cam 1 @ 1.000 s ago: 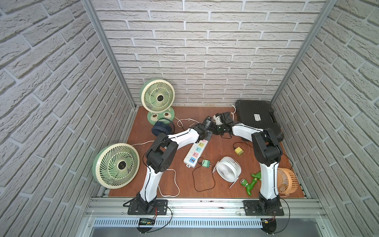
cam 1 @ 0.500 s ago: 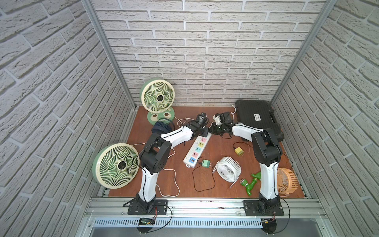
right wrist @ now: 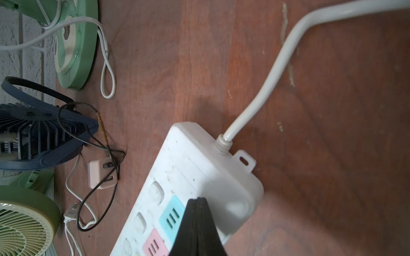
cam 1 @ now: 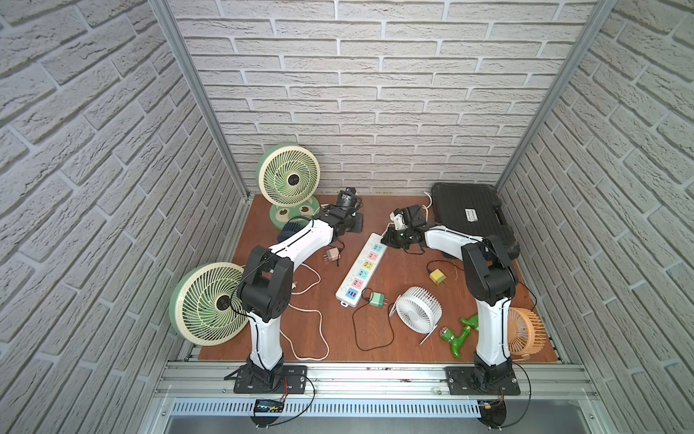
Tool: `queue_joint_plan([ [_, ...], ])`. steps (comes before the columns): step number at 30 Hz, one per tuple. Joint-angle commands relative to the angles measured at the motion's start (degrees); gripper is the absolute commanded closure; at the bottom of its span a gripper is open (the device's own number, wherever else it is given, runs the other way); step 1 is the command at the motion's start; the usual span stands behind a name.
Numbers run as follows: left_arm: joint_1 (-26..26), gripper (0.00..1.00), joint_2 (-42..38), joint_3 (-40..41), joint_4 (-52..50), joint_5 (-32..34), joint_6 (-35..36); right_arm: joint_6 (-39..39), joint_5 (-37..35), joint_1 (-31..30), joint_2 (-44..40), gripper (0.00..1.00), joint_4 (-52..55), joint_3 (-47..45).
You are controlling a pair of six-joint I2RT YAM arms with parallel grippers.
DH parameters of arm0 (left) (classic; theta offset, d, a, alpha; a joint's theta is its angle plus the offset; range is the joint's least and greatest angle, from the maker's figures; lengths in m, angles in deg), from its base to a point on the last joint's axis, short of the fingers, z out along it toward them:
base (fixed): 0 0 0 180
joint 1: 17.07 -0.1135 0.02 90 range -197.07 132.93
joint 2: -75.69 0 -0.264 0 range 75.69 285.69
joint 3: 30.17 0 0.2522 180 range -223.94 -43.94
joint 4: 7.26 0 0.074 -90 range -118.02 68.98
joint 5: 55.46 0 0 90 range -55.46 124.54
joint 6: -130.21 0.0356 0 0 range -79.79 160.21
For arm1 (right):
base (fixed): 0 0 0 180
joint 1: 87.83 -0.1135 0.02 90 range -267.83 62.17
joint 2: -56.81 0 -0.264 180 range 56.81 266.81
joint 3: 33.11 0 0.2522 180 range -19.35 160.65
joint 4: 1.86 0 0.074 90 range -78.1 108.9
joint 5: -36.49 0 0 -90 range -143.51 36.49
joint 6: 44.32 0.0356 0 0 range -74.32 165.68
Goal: Unplug the desk fan from the power strip
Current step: Place the plug at the center of the board.
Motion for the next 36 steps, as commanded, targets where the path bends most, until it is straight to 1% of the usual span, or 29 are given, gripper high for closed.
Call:
queue_joint_plan([
  [1,-2.4,1.0,1.9,-3.5,-1.6,0.3,1.7,-0.4,0.4,-0.5,-5.8,0.96,3.2,-1.6],
  [5,-4.6,1.0,4.3,-6.2,-3.1,1.1,2.6,0.1,0.9,-0.9,-11.6,0.96,2.7,-3.3],
  [12,-7.7,1.0,10.2,-12.5,-6.9,-0.1,2.9,0.8,0.6,-1.1,-22.9,0.96,0.8,-8.7],
  [18,-9.3,1.0,14.8,-17.6,-9.6,-1.8,2.5,0.3,-1.6,-1.2,-32.1,0.96,0.6,-14.1],
  [22,-10.7,1.0,17.5,-19.3,-11.1,-2.7,2.0,-0.3,-3.7,-1.2,-37.1,0.95,1.0,-17.4],
  [24,-11.2,1.0,18.4,-19.6,-11.1,-3.3,1.8,-0.5,-4.6,-1.1,-38.8,0.95,1.9,-18.8],
  [28,-11.9,1.0,21.0,-21.5,-12.9,-4.3,2.1,0.0,-3.8,-0.4,-40.4,0.95,2.2,-21.4],
  [36,-12.6,0.89,22.5,-21.3,-12.6,-5.1,2.3,0.8,-3.2,2.0,-42.4,0.94,0.4,-25.9],
])
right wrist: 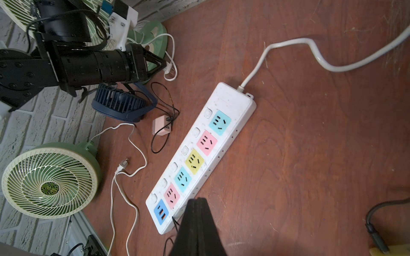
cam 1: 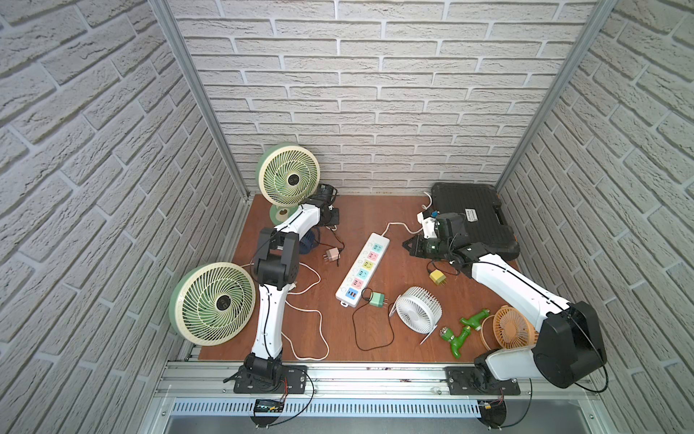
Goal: Unplug the desk fan from the power strip
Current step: Place the plug at the center of the board.
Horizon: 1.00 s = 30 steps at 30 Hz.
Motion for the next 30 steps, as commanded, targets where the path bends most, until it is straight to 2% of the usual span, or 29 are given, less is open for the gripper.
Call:
queue_joint_plan([
  [1,-0.5,0.88,0.4,-0.8,0.2,-1.1,0.4,0.6,0.1,1.4,-2.4,0.93,-2.2,-1.2],
  [7,-0.9,0.74,0.1,-0.3,0.5,-1.6,0.9,1.5,2.6,4.0,-2.3,0.9,-4.3,-3.3],
  [16,-1.1,0.44,-4.2,3.2,3.2,-2.2,2.4,1.0,4.8,9.3,-3.1,0.76,-5.5,-5.0],
  [22,-1.1,0.31,-14.9,13.3,11.0,-3.5,4.1,-2.2,4.0,14.0,-5.2,0.62,-5.6,-6.6],
  [27,-1.1,0.24,-23.4,19.9,14.5,-4.0,6.2,-4.4,4.0,17.0,-4.9,0.51,-6.6,-7.3],
  [30,-1.2,0.2,-29.4,27.0,18.9,-3.8,6.9,-7.6,1.6,18.0,-4.2,0.44,-5.1,-7.0],
])
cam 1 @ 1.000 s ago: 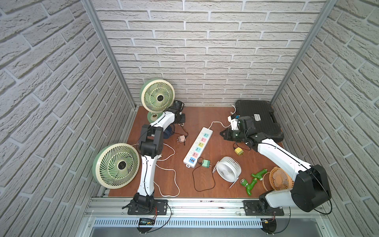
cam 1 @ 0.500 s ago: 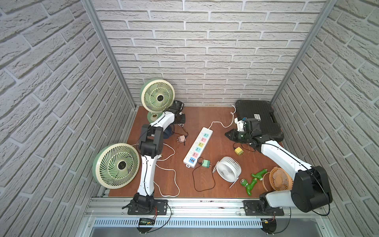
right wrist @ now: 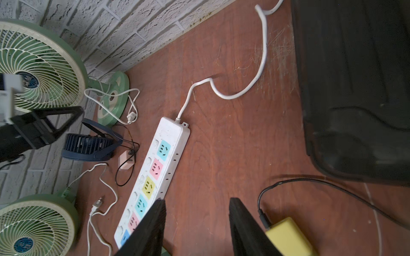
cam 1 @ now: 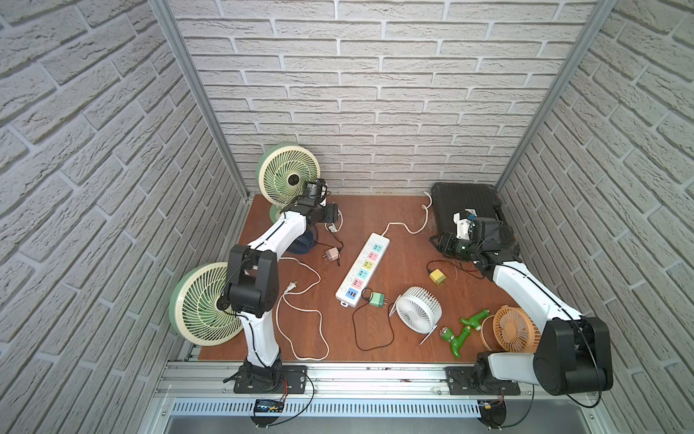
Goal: Unplug the desk fan from the power strip
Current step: Place the plug at the center of the board, then reset both arms
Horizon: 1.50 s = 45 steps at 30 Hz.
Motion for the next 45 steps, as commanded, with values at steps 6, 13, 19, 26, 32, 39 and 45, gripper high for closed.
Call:
queue_joint_plan([
  [6,-2.9,0.05,-15.6,21.4,15.0,-0.5,3.3,-7.5,-6.7,2.7,0.9,0.26,-2.7,-1.9],
  [13,-7.5,0.02,-27.7,35.5,20.2,0.5,4.9,-11.8,-12.6,3.7,0.5,0.13,-7.5,-5.6],
  [19,-11.2,0.02,-35.0,46.0,28.5,1.6,10.3,-15.2,-19.0,4.0,-1.5,0.0,-16.1,-10.8],
  [26,-14.2,0.02,-33.5,52.8,38.3,3.1,12.4,-21.2,-19.4,4.0,-2.2,0.0,-30.0,-18.3],
  [32,-14.6,0.02,-31.1,56.6,45.1,4.2,15.0,-23.4,-19.4,4.0,1.5,0.0,-38.5,-22.3],
  [39,-14.6,0.02,-24.5,59.3,54.3,3.6,16.4,-25.0,-18.1,3.9,5.2,0.0,-43.8,-22.9],
  [45,-14.6,0.02,-20.1,63.0,64.1,1.9,16.9,-26.8,-17.7,3.3,6.2,0.0,-53.5,-26.7],
])
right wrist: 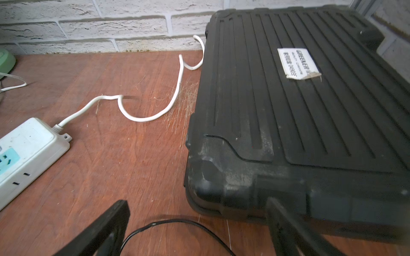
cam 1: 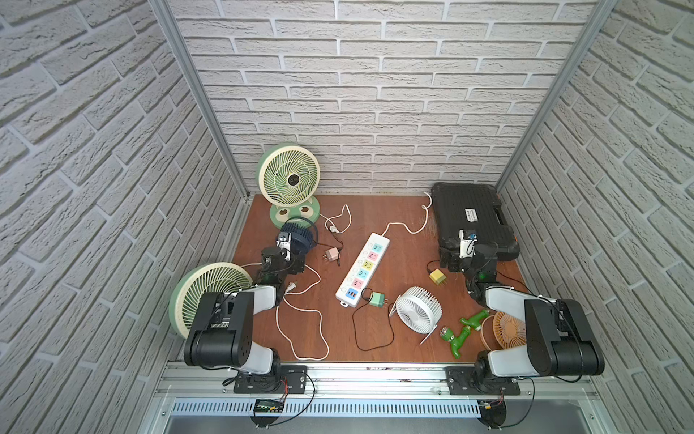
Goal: Unplug the desk fan from the power strip
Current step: Reset both arms
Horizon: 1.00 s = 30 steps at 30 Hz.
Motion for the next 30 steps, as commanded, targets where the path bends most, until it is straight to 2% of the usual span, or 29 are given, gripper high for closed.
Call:
queue_joint_plan([
  [1,-0.4,0.02,2.2,2.6,12.3,-1.0,0.9,-2.3,0.5,-0.6,1.9,0.0,-11.5,-2.7],
  [8,-0.3,0.02,4.1,4.0,16.5,0.2,0.7,-2.9,-0.7,-1.7,7.6,0.0,-18.9,-3.9],
  [16,-0.2,0.02,4.1,2.6,13.8,5.1,-0.9,-3.5,-0.3,-2.0,7.3,0.0,-16.0,-2.8],
  [30,0.1,0.02,4.1,2.1,13.1,5.4,-0.6,-3.6,-0.3,-2.0,7.5,0.0,-16.3,-2.8],
])
